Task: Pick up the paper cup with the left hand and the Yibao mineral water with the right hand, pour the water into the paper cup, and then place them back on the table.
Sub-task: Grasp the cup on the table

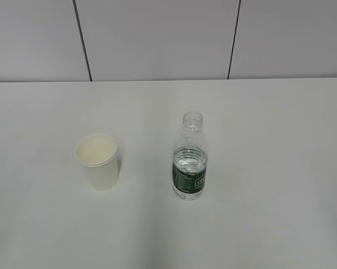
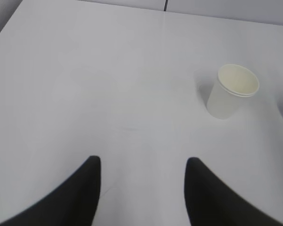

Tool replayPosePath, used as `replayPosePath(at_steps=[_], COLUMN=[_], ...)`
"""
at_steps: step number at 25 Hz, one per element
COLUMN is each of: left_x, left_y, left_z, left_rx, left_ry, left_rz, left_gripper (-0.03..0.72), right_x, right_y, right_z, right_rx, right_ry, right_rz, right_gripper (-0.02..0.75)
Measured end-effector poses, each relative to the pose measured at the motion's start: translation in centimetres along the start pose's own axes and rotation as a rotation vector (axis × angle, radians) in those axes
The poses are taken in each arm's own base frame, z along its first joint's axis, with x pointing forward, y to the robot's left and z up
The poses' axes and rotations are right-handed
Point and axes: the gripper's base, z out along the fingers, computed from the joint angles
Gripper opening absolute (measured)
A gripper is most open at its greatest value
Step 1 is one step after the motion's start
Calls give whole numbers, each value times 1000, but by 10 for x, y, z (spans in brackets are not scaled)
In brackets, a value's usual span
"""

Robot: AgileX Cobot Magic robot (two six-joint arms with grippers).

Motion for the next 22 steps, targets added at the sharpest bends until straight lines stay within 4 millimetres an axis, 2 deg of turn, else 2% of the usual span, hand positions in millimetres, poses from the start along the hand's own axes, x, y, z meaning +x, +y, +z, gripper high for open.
replayPosePath(at_steps=[22], left_x=[0], left_y=[0], left_z=[0], left_rx=[0], left_ry=[0], left_rz=[0], left_gripper=[402], right_x=[0], right_y=[0], right_z=[0], right_rx=[0], right_ry=[0], right_rz=[0], right_gripper=[592])
